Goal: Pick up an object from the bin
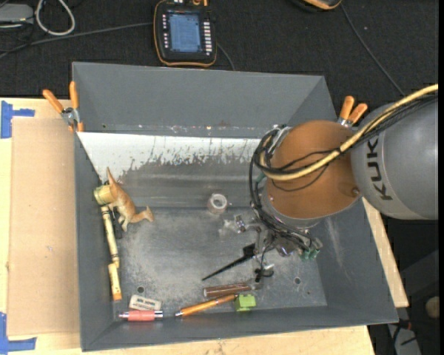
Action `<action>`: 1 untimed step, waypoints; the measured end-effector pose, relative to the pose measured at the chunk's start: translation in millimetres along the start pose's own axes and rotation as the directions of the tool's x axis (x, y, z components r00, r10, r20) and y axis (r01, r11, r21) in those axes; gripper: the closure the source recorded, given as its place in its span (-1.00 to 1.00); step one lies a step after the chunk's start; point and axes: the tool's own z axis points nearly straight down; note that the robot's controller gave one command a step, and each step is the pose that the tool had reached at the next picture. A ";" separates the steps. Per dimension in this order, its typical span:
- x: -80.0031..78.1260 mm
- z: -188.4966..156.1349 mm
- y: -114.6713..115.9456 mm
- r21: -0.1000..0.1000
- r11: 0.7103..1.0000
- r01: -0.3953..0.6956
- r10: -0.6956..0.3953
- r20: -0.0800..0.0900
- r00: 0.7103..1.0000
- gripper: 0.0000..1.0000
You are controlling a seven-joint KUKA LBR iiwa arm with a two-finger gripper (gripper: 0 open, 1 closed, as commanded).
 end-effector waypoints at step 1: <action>1.7 32.0 -37.3 -0.007 0.973 0.232 -0.232 -0.009 0.973 -1.00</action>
Offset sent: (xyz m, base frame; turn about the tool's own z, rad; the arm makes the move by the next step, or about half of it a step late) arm 0.0079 -0.0053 -0.0893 -0.4506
